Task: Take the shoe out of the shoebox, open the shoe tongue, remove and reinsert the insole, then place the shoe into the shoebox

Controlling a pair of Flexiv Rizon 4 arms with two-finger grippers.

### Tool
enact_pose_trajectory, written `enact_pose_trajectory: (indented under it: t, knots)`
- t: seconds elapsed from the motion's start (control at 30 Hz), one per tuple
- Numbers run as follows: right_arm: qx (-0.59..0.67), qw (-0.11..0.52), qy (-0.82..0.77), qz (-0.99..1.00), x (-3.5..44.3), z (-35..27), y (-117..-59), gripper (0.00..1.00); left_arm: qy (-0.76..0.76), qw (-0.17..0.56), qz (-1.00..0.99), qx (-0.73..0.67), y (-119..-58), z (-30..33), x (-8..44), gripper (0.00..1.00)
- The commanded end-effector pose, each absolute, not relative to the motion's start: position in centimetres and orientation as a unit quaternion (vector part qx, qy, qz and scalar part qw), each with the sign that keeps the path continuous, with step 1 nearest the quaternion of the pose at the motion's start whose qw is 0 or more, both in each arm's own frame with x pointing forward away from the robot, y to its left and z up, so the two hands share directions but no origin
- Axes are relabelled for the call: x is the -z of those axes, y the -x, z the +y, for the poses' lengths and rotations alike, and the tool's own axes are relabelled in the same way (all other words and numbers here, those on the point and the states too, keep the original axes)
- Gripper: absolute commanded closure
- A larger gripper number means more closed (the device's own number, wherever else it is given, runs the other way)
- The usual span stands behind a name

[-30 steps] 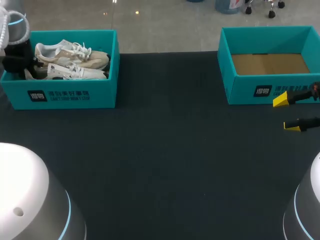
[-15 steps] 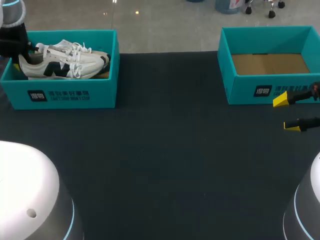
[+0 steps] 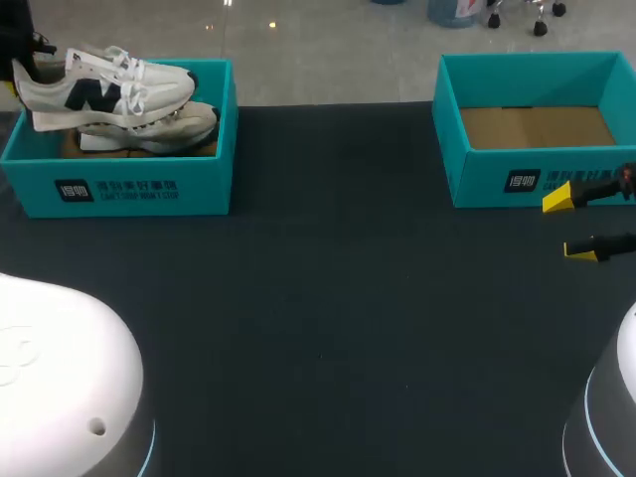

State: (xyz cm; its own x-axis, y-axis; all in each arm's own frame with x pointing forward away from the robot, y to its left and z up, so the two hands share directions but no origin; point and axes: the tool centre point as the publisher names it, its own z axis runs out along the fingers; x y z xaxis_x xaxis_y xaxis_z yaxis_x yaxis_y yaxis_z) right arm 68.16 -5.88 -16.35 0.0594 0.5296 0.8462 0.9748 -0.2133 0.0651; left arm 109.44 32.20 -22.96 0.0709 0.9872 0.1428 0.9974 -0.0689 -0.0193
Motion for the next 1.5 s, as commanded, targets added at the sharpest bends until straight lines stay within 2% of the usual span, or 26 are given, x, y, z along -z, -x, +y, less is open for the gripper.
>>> enact_pose_trajectory:
  t: [0.03, 0.63, 0.87, 1.5]
  knots:
    - [0.394, 0.281, 0.672, -0.560, 16.4, -5.8, -68.1, 0.00, 0.726, 0.059, -0.683, 0.047, -109.5, 32.4, 20.9, 1.00]
    - [0.394, 0.281, 0.672, -0.560, 16.4, -5.8, -68.1, 0.00, 0.725, 0.060, -0.685, 0.050, -109.5, 32.5, 20.7, 1.00]
    - [0.394, 0.281, 0.672, -0.560, 16.4, -5.8, -68.1, 0.00, 0.708, 0.068, -0.700, 0.061, -105.8, 30.4, 21.8, 1.00]
    - [0.394, 0.281, 0.672, -0.560, 16.4, -5.8, -68.1, 0.00, 0.704, 0.065, -0.706, 0.041, -98.3, 23.9, 19.6, 1.00]
